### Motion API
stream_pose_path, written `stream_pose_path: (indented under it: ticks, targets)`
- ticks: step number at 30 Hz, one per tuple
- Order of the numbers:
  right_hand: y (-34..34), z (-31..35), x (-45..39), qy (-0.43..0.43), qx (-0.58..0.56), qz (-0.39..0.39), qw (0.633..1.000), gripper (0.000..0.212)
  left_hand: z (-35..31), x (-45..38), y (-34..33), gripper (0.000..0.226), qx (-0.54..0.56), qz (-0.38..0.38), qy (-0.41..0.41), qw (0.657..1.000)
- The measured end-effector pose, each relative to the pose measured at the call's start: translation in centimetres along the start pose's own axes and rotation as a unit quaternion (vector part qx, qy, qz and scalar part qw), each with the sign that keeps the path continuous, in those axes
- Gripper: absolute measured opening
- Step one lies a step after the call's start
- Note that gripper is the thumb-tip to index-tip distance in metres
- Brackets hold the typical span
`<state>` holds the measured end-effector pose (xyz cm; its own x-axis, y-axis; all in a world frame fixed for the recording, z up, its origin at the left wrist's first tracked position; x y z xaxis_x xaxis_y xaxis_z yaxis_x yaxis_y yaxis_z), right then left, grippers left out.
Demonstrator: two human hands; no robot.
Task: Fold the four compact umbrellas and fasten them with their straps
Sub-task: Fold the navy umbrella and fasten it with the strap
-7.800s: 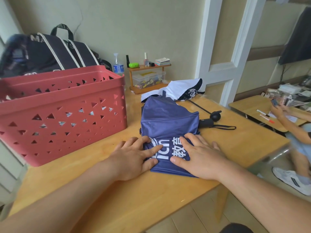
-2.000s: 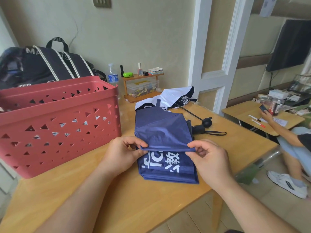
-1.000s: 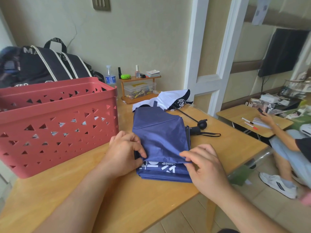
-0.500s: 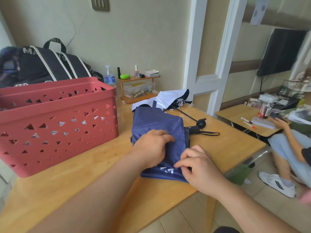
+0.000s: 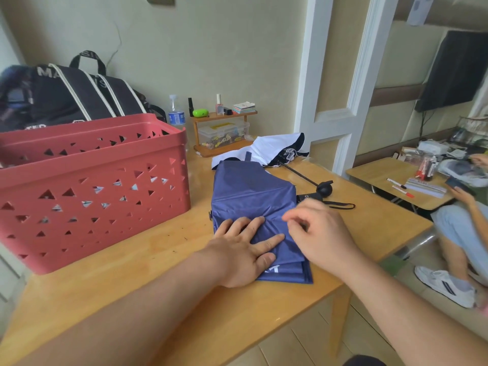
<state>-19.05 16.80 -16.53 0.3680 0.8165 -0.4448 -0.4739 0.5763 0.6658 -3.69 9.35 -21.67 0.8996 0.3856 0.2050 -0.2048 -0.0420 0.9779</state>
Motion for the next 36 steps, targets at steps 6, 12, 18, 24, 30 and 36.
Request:
stream_pose_path:
  ticks: [6,12,18,24,30,36]
  targets:
    - [-3.5,-3.1,-2.5,-0.031,0.141,0.142,0.979,0.032,-0.5,2.0,-0.8,0.047,0.083,-0.021,-0.077,0.993]
    - [-3.9,-4.8,-1.7,-0.038,0.155,0.167,0.973,0.045,1.6,2.8,0.8,0.049,0.250,-0.170,-0.039,0.952]
    - [-3.2,-4.2,-3.2,-0.085,0.152,0.272,0.946,0.039,3.5,0.7,1.4,0.042,0.155,-0.225,0.044,0.961]
    - [-3.2,-1.1,-5.1,-0.164,0.176,0.240,0.940,0.045,2.0,1.2,-0.1,0.082,0.045,-0.164,0.066,0.983]
    - [-5.6,-1.8,-2.0,-0.151,0.253,0.185,0.938,0.046,1.4,2.6,0.0,0.082,0.011,-0.118,0.056,0.991]
    - [-5.2,-2.1,-1.0,-0.111,0.264,0.190,0.939,0.058,1.8,3.0,-0.1,0.103,0.000,-0.129,0.101,0.986]
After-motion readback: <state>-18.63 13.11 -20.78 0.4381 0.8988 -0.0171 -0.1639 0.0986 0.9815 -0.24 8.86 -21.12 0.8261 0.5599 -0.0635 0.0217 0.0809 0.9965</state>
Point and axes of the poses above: each hand's wrist, its own x-axis away from the middle knuckle, its own y-axis out of the back of the hand, z = x × y, the point moved 6 cm from there along -x, towards the middle knuckle, and after that the axes turned 14 degrees about -y, right-handed, at the moved point
